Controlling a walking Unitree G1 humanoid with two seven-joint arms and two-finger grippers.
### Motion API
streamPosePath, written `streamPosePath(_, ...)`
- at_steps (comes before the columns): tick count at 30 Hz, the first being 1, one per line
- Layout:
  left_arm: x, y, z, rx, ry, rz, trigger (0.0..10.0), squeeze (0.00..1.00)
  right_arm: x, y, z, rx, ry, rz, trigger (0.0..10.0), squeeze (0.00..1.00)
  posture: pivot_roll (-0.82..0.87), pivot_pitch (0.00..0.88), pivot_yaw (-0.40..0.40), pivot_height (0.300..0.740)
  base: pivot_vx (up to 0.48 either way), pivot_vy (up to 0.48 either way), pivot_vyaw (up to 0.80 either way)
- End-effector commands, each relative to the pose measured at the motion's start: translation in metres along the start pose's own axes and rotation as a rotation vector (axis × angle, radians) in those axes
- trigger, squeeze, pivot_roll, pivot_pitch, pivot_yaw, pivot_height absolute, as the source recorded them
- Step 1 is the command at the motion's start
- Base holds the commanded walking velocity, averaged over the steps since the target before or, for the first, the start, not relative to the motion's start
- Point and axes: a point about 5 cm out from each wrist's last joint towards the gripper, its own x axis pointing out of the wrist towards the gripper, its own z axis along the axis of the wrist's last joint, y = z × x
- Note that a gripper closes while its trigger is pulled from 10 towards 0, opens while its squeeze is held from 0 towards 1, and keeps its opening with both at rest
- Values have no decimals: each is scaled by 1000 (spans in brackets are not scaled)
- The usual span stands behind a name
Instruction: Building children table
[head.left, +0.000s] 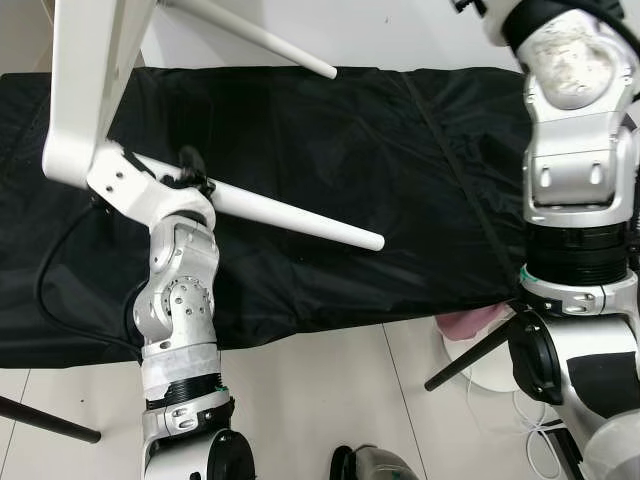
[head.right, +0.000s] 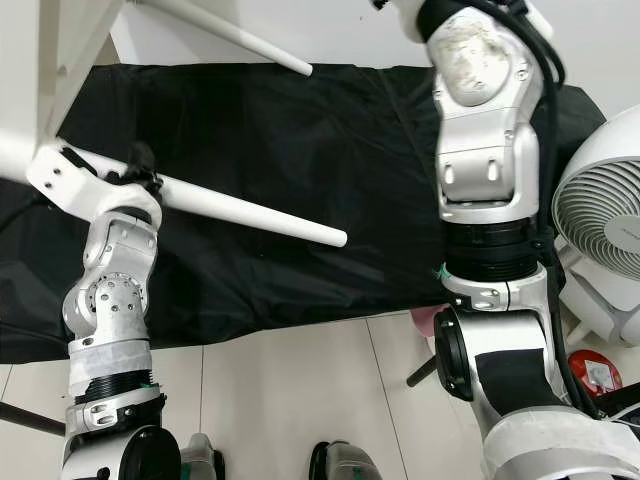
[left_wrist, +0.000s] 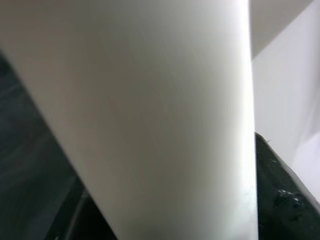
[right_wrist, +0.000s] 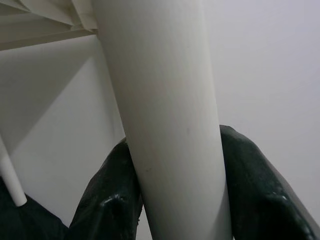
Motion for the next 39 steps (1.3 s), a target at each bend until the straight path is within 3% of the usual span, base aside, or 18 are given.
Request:
streamPosePath(1,-8,-70,43,17,-194,-422,0,0,-12,-24,-2,151,-13,-224,0,0,33,36,-12,740,0,0,0)
streamPosePath(2,-8,-70,43,17,-194,-422,0,0,-12,-24,-2,151,-13,-224,0,0,33,36,-12,740,0,0,0)
streamPosePath(6,-8,-96,71,49,-300,-557,0,0,-30,-28,-25,174,74,-322,0,0,59,38,-25,740,0,0,0)
streamPosePath(13,-8,-116,97,83,-374,-670,0,0,-54,-21,-66,236,232,-378,0,0,86,47,-26,740,0,0,0)
streamPosePath(14,-8,-122,101,97,-383,-698,0,0,-62,-14,-79,263,291,-368,0,0,90,49,-26,740,0,0,0)
streamPosePath(15,-8,-128,104,120,-383,-728,0,0,-73,-3,-96,376,362,-383,0,0,94,51,-23,740,0,0,0)
streamPosePath(16,-8,-133,105,135,-376,-755,0,0,-82,9,-110,410,430,-369,0,0,94,51,-23,740,0,0,0)
streamPosePath(18,-7,-143,102,161,-338,-791,0,0,-98,45,-129,580,509,-302,0,0,91,57,-12,740,0,0,0)
streamPosePath(20,-6,-147,99,175,-309,-804,0,0,-105,60,-136,663,548,-282,0,0,96,59,-13,740,0,0,0)
streamPosePath(22,-6,-147,99,175,-309,-804,0,0,-105,60,-136,663,548,-282,0,0,96,59,-13,740,0,0,0)
streamPosePath(24,-10,-159,80,238,-190,-889,0,0,-116,90,-148,785,606,-205,0,0,101,66,-11,740,0,0,0)
streamPosePath(25,-10,-159,80,238,-190,-889,0,0,-116,90,-148,785,606,-205,0,0,101,66,-11,740,0,0,0)
streamPosePath(27,-12,-164,63,293,-101,-923,0,0,-123,111,-152,875,636,-162,0,0,108,67,-10,740,0,0,0)
streamPosePath(30,-12,-163,54,318,-65,-926,0,0,-123,117,-150,907,628,-141,0,0,108,67,-10,740,0,0,0)
streamPosePath(31,-12,-162,46,354,-32,-914,4314,0,-121,120,-148,930,614,-132,0,0,110,67,-11,740,0,0,0)
streamPosePath(32,-12,-160,38,373,8,-897,10000,0,-121,124,-147,965,610,-126,10000,0,114,66,-13,740,0,0,0)
streamPosePath(38,-10,-150,17,420,86,-852,10000,0,-122,129,-144,964,586,-96,10000,0,119,67,-16,740,0,0,0)
streamPosePath(39,-9,-147,13,410,111,-836,10000,86,-121,129,-143,972,568,-91,10000,0,122,67,-16,740,0,0,0)
